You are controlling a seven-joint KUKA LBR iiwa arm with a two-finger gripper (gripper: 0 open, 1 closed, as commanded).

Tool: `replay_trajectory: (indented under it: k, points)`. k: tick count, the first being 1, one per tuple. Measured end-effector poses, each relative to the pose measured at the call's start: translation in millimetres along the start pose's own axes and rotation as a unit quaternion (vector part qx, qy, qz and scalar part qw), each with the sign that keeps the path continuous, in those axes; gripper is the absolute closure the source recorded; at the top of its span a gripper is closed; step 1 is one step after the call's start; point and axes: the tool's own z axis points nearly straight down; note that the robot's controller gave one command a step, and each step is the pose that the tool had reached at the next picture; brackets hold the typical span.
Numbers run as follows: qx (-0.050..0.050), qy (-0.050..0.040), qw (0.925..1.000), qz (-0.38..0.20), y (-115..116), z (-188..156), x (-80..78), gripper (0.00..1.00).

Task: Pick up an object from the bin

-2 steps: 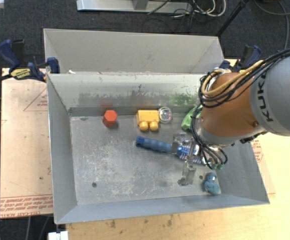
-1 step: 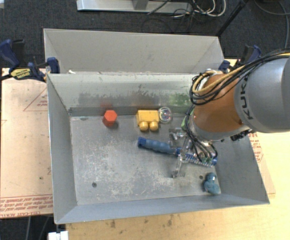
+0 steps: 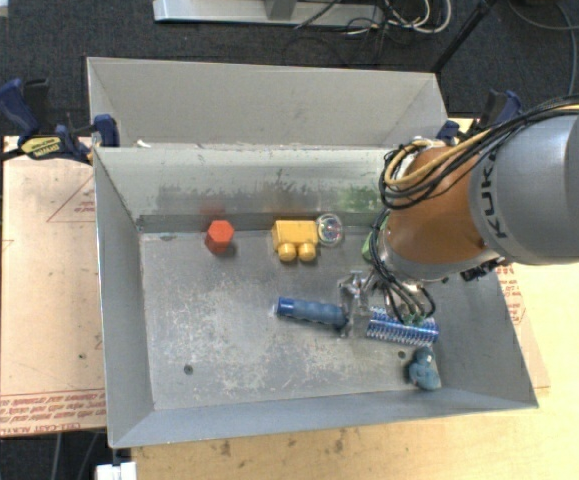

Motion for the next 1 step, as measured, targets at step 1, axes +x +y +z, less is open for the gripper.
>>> replay_trajectory:
  k: [1]
  points:
    - [0.001, -0.0012, 0.9998, -0.021, 6.7, -206.2, 6.7, 1.00]
